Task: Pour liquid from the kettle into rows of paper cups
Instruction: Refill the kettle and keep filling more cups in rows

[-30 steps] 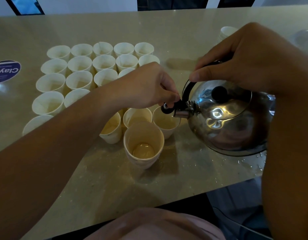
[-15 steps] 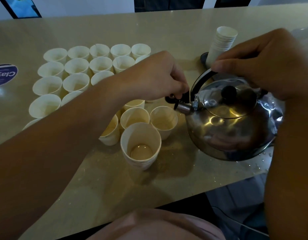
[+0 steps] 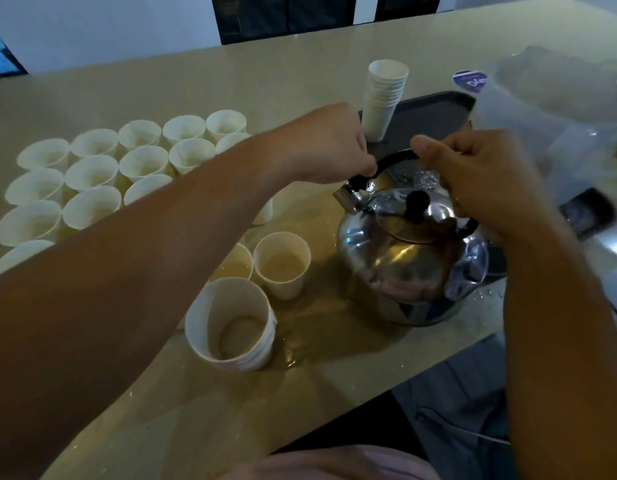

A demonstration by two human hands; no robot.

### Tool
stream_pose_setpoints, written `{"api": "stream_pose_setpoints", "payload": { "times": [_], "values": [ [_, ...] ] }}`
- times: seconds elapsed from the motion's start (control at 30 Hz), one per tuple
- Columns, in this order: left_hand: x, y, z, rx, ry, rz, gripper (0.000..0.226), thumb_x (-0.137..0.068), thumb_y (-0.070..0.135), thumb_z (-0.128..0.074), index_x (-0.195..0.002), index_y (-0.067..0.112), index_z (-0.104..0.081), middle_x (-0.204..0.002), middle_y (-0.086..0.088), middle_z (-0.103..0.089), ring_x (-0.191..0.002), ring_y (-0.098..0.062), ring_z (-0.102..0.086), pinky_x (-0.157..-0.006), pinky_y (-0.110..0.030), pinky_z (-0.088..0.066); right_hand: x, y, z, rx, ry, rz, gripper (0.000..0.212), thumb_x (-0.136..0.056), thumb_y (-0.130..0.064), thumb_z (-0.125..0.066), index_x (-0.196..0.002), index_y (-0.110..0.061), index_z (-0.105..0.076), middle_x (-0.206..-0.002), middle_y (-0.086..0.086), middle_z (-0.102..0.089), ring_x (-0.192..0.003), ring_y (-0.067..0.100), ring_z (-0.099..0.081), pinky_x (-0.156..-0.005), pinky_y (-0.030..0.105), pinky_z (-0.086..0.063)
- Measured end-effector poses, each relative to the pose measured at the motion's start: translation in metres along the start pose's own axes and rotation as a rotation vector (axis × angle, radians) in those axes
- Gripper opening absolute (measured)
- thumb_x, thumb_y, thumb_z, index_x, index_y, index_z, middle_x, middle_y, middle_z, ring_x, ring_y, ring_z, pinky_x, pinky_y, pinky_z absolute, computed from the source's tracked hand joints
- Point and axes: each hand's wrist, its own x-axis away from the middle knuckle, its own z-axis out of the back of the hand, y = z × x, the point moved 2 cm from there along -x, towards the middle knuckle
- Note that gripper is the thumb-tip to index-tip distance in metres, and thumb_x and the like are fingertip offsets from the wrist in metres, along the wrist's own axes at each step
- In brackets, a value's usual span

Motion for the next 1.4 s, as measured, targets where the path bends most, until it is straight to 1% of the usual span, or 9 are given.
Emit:
{"api": "stream_pose_setpoints", "payload": {
  "times": [0.3, 0.5, 0.6, 0.7, 0.8, 0.9, 1.07, 1.23, 1.4],
  "values": [
    [-0.015, -0.007, -0.014, 0.026, 0.014, 0.002, 0.019, -0.089, 0.027, -0.068, -0.106, 0.025, -0.078, -0.100, 0.007, -0.074, -0.095, -0.009, -0.066, -0.088, -0.029, -0.053, -0.001, 0.017, -0.013, -0.049, 0.033, -0.073, 0.063, -0.092, -0.055, -0.061, -0.079, 0.006, -0.058, -0.066, 0.013, -0.051, -0.052, 0.020, -0.044, -0.057, 0.032, -0.044],
    [-0.010, -0.016, -0.015, 0.071, 0.011, -0.024, 0.023, -0.090, 0.024, -0.067, -0.111, 0.026, -0.076, -0.100, 0.014, -0.071, -0.095, -0.003, -0.064, -0.082, -0.019, -0.050, -0.001, 0.023, -0.017, -0.098, -0.034, -0.145, 0.046, -0.091, -0.054, -0.065, -0.068, -0.015, -0.059, -0.058, 0.001, -0.048, -0.054, 0.016, -0.044, -0.062, 0.038, -0.044],
    [0.000, -0.023, -0.010, 0.090, -0.022, -0.031, 0.022, -0.090, 0.025, -0.070, -0.112, 0.028, -0.074, -0.090, 0.019, -0.067, -0.083, 0.002, -0.061, -0.068, -0.013, -0.042, -0.003, 0.018, -0.016, 0.069, -0.054, -0.095, 0.034, -0.094, -0.052, -0.062, -0.083, -0.019, -0.065, -0.072, -0.001, -0.058, -0.063, 0.012, -0.052, -0.066, 0.030, -0.045],
    [0.014, -0.036, -0.001, 0.056, -0.011, 0.025, 0.018, -0.088, 0.023, -0.074, -0.105, 0.028, -0.075, -0.091, 0.013, -0.069, -0.083, -0.002, -0.063, -0.071, -0.018, -0.049, -0.003, 0.003, -0.012, 0.195, 0.135, 0.057, 0.019, -0.093, -0.044, -0.065, -0.106, -0.031, -0.060, -0.101, -0.006, -0.062, -0.089, 0.009, -0.058, -0.075, 0.026, -0.048],
    [0.031, -0.056, 0.012, -0.031, 0.012, 0.125, 0.010, -0.085, 0.020, -0.077, -0.093, 0.026, -0.077, -0.087, 0.009, -0.072, -0.084, -0.005, -0.065, -0.067, -0.019, -0.047, 0.014, -0.027, -0.014, 0.057, 0.294, 0.260, 0.012, -0.093, -0.036, -0.065, -0.100, -0.027, -0.061, -0.087, -0.013, -0.062, -0.078, -0.004, -0.059, -0.072, 0.013, -0.049],
    [0.050, -0.074, 0.017, -0.102, 0.009, 0.219, 0.009, -0.082, 0.017, -0.078, -0.080, 0.025, -0.078, -0.075, 0.009, -0.073, -0.077, -0.005, -0.067, -0.061, -0.020, -0.046, 0.034, -0.046, -0.041, -0.013, -0.032, 0.173, 0.014, -0.096, -0.038, -0.065, -0.088, -0.027, -0.065, -0.064, -0.010, -0.065, -0.058, -0.004, -0.061, -0.060, 0.017, -0.049],
    [0.072, -0.092, 0.003, -0.250, -0.085, 0.333, 0.016, -0.081, 0.029, -0.078, -0.066, 0.023, -0.077, -0.062, 0.012, -0.071, -0.071, -0.006, -0.067, -0.061, -0.026, -0.049, 0.053, -0.025, -0.102, 0.198, -0.577, -0.125, 0.021, -0.099, -0.046, -0.057, -0.092, -0.030, -0.069, -0.068, -0.002, -0.072, -0.056, 0.009, -0.069, -0.067, 0.036, -0.061],
    [0.080, -0.098, -0.006, -0.252, -0.089, 0.379, 0.017, -0.081, 0.036, -0.078, -0.069, 0.024, -0.077, -0.059, 0.013, -0.070, -0.070, -0.007, -0.066, -0.065, -0.029, -0.052, 0.057, -0.016, -0.120, 0.097, -0.660, -0.208, 0.027, -0.105, -0.027, -0.052, -0.098, -0.009, -0.070, -0.064, 0.000, -0.070, -0.048, 0.003, -0.065, -0.043, 0.012, -0.045],
    [0.082, -0.098, -0.005, -0.228, -0.034, 0.356, 0.015, -0.084, 0.035, -0.075, -0.071, 0.028, -0.078, -0.061, 0.013, -0.070, -0.069, -0.006, -0.066, -0.070, -0.033, -0.057, 0.053, -0.013, -0.126, 0.080, -0.642, -0.232, 0.028, -0.106, -0.027, -0.048, -0.095, -0.015, -0.071, -0.071, 0.002, -0.075, -0.063, 0.015, -0.073, -0.063, 0.030, -0.058]
  ]
}}
